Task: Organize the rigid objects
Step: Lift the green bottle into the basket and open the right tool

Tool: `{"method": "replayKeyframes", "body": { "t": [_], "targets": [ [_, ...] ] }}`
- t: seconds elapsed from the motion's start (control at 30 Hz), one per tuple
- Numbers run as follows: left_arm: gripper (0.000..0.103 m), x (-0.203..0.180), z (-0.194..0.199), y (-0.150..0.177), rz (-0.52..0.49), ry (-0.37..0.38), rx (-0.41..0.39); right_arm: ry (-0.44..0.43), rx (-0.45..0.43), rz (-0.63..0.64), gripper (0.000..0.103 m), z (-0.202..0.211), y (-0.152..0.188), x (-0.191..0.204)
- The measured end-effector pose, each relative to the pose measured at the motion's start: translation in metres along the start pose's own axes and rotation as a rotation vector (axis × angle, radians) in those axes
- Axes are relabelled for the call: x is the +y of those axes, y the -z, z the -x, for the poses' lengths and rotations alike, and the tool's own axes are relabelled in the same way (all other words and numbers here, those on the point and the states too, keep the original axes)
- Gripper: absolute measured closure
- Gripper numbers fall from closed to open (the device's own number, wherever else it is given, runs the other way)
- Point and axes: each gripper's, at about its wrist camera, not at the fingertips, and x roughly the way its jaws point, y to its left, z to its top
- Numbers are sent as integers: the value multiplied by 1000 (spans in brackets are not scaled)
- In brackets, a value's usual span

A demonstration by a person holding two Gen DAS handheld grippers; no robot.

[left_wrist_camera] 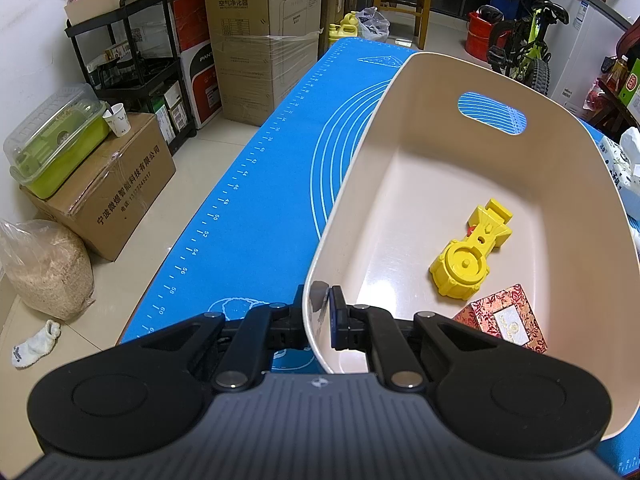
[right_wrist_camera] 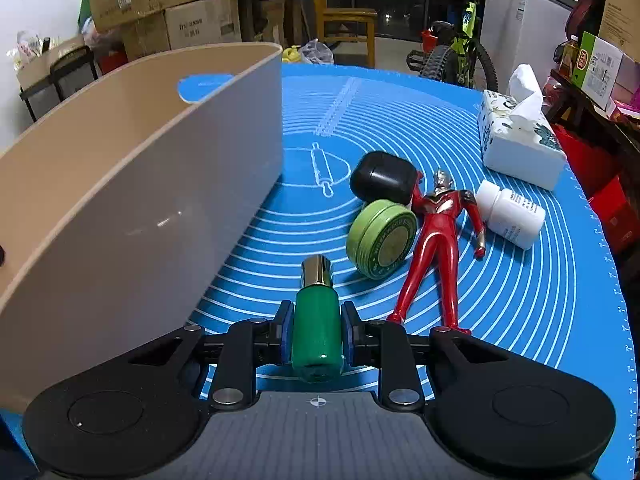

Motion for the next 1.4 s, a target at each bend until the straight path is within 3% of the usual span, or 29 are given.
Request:
{"method": "replayKeyframes", "body": {
  "t": [0.47, 0.77, 1.03, 1.4],
  "targets": [
    [91, 0, 0, 0, 0, 1, 0, -25, -184, -37, 70, 65, -39, 0],
    [91, 0, 0, 0, 0, 0, 0, -120, -281, 19, 69, 96, -70, 32],
    [91, 0, 0, -1, 0, 1, 0, -193, -274, 110, 70, 93, -82, 76],
    [91, 1, 0, -1, 0, 1, 1, -223, -148, 198, 70, 62, -70, 115]
  ]
}}
